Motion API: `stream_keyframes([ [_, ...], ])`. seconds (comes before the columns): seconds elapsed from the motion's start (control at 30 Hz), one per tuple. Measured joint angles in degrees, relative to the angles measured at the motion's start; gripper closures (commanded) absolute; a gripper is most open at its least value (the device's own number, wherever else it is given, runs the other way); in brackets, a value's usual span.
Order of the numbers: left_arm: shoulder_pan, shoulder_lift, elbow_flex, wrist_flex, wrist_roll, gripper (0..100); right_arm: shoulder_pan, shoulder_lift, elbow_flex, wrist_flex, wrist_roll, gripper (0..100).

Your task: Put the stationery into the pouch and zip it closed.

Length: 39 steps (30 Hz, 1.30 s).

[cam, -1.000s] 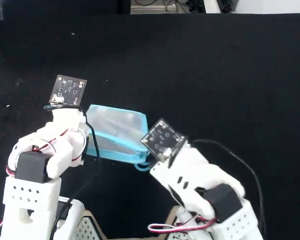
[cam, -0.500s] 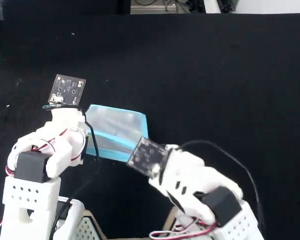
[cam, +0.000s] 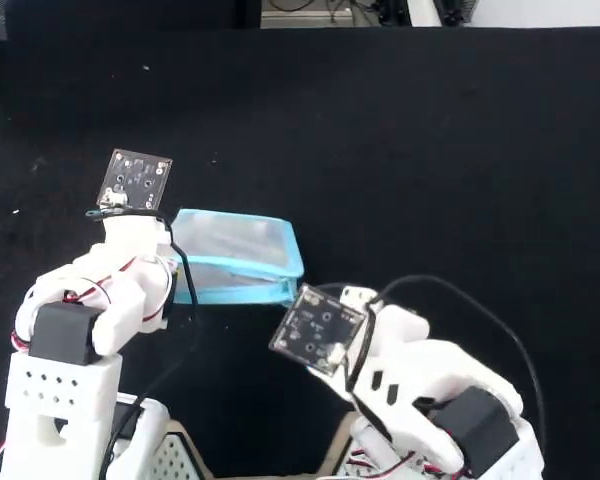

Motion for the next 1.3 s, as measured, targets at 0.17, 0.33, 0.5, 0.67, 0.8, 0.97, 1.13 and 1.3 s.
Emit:
stream_keyframes([
  [0.17,0.0,0.0,0.0,0.0,0.1,96,0.1,0.2,0.1,-1.5,-5.1,98.7],
  [0.33,0.0,0.0,0.0,0.0,-0.1,96,0.1,0.2,4.7,-1.8,-6.1,98.6],
  [0.5,0.0,0.1,0.1,-0.3,-0.2,96,0.1,0.2,11.4,-6.2,-6.1,93.8],
  [0.67,0.0,0.5,0.1,-0.4,-0.2,96,0.1,0.2,13.5,-7.7,-9.6,86.1],
  [0.8,0.0,0.6,0.1,-0.4,-0.2,96,0.1,0.2,13.5,-7.7,-12.0,86.1],
  [0.97,0.0,0.6,0.1,-0.4,-0.2,96,-0.2,0.2,13.5,-7.7,-12.5,86.1],
  [1.13,0.0,0.4,0.1,-0.2,-0.2,96,-0.2,0.4,10.4,-6.2,-12.5,90.0],
  [1.3,0.0,0.3,0.1,-0.1,-0.2,96,-0.9,0.7,9.4,-6.2,-10.7,98.8],
])
